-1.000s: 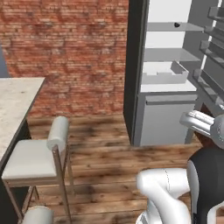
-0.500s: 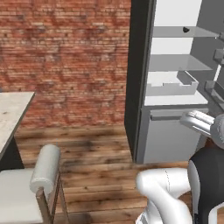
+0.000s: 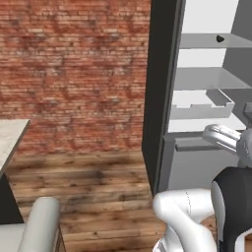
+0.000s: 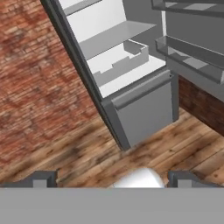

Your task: Pick up both kiwis from the fridge and place them inside the tupperware on the counter.

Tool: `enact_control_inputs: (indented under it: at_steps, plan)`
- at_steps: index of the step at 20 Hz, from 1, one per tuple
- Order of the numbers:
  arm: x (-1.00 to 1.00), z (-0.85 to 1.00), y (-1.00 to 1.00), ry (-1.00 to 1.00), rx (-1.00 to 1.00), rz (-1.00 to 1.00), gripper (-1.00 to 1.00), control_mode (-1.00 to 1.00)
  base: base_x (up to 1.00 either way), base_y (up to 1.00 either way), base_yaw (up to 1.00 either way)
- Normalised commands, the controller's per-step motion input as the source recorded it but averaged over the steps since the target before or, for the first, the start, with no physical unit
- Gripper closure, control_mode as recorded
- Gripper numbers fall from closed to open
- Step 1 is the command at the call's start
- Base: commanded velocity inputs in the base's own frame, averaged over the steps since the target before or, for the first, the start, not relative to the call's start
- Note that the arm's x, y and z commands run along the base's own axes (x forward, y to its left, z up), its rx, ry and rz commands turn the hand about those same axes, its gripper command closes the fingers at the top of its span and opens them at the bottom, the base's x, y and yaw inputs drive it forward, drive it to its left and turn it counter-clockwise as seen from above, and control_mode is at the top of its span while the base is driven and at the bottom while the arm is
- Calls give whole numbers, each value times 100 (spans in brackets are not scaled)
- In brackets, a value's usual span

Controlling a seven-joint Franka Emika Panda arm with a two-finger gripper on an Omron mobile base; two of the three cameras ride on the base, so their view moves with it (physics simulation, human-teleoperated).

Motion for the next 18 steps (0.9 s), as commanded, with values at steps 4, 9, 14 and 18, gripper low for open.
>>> enact_control_inputs:
  at_steps: [4, 9, 14, 18]
  plan:
    - [0, 0, 0, 0, 0, 0, -100, 100, 60, -33, 0]
    - [0, 0, 0, 0, 0, 0, -100, 100, 40, -49, -9]
    - [0, 0, 0, 0, 0, 0, -100, 100, 55, -47, -34]
    - [0, 0, 0, 0, 0, 0, -100, 100, 56, -43, -42]
